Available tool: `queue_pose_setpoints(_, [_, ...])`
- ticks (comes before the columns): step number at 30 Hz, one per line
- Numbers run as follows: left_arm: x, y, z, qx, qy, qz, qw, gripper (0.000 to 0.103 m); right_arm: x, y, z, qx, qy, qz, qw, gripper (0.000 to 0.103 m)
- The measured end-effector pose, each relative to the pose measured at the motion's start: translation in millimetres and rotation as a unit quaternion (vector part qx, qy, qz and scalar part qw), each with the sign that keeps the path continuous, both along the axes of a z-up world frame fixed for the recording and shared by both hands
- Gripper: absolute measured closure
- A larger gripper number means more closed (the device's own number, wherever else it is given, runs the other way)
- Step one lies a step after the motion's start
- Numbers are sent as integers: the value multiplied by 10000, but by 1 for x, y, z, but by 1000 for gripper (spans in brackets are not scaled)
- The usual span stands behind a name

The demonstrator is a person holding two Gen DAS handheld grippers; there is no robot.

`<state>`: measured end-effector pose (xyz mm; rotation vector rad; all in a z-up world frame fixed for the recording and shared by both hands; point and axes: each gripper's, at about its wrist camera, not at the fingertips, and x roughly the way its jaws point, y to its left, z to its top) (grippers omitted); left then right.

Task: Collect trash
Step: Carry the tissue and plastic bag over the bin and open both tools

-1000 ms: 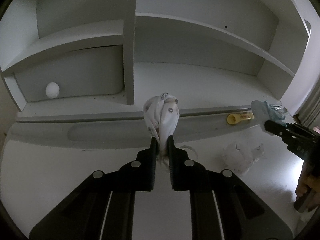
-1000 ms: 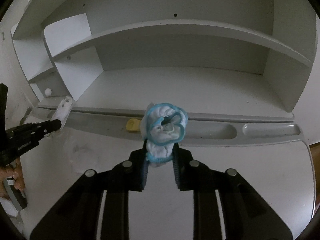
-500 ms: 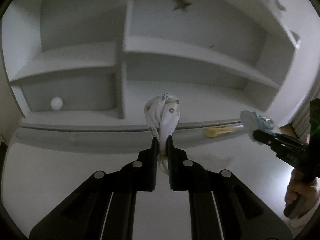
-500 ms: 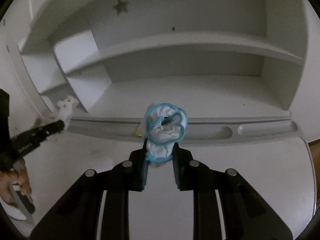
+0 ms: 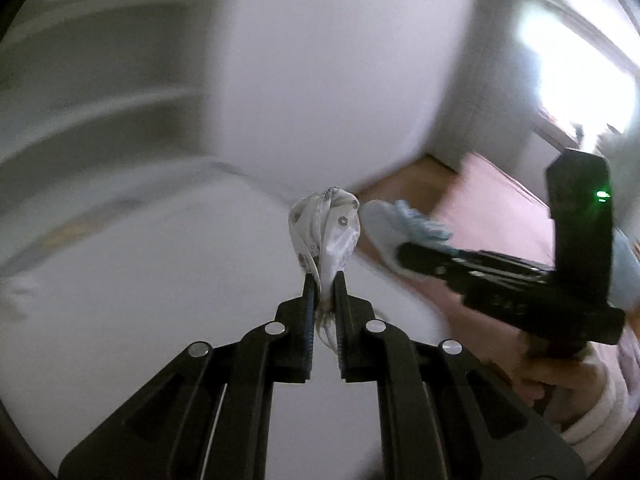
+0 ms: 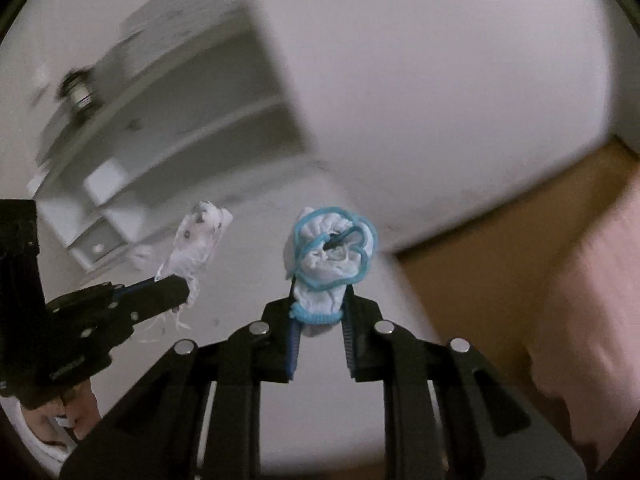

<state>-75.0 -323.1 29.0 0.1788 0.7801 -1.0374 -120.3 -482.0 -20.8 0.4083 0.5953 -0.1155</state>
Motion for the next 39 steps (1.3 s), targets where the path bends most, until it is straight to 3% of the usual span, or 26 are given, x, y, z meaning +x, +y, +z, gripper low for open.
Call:
queue_pose_setpoints(5, [-77, -92, -46, 359, 452, -1118, 9921, 95, -74, -73, -62, 644, 677, -809, 9923, 87])
queue_pose_setpoints(9, [-122, -135, -107, 858, 1051, -1651, 9769, 95, -105, -125, -136, 1602, 1290, -1124, 9721, 87])
queue_pose_setpoints(12, [-138, -156, -173, 1419, 1502, -1699, 9636, 95, -120, -153, -194, 2194, 1718, -1336, 9511, 87])
queue_pose_setpoints(16, [-133, -188, -275, 2421, 1608, -1400, 9465, 95, -125, -167, -271, 2827, 2330, -1436, 9193, 87])
queue_pose_setpoints(18, [-123, -194, -309, 2751, 1707, -1269, 9376, 95, -122, -166, -292, 3054, 2538, -1316, 9083, 87])
queue_pose_setpoints(21, [-124, -198, -350, 3145, 1971, -1110, 9219, 95, -112, -167, -311, 3082, 2758, -1281, 9014, 87])
queue_pose_setpoints(24, [-108, -190, -364, 3229, 2284, -1059, 9123, 95, -102, -163, -321, 3161, 2856, -1209, 8966, 87])
queue_pose_setpoints(30, [-107, -199, -357, 3061, 2362, -1278, 9133, 93, -109, -168, -327, 3216, 2778, -1243, 8966, 86])
queue_pose_setpoints(31, [-109, -200, -357, 3055, 2346, -1340, 9131, 88, -111, -173, -327, 3252, 2730, -1270, 8964, 75])
queue_pose_setpoints(32, [-111, -202, -354, 3065, 2296, -1407, 9130, 61, -113, -177, -325, 3289, 2702, -1325, 8951, 61])
queue_pose_setpoints(33, [-116, -204, -349, 3034, 2221, -1456, 9151, 42, -115, -179, -324, 3322, 2656, -1405, 8941, 27])
queue_pose_setpoints(34, [-120, -203, -345, 2985, 2101, -1483, 9191, 15, -120, -183, -322, 3323, 2595, -1478, 8946, 17])
queue_pose_setpoints(36, [-128, -205, -326, 2760, 1747, -1584, 9318, 12, -129, -193, -315, 3330, 2463, -1630, 8955, 17])
queue_pose_setpoints(39, [-146, -207, -292, 2556, 1501, -1855, 9369, 12, -145, -207, -299, 3427, 2247, -1970, 8907, 17])
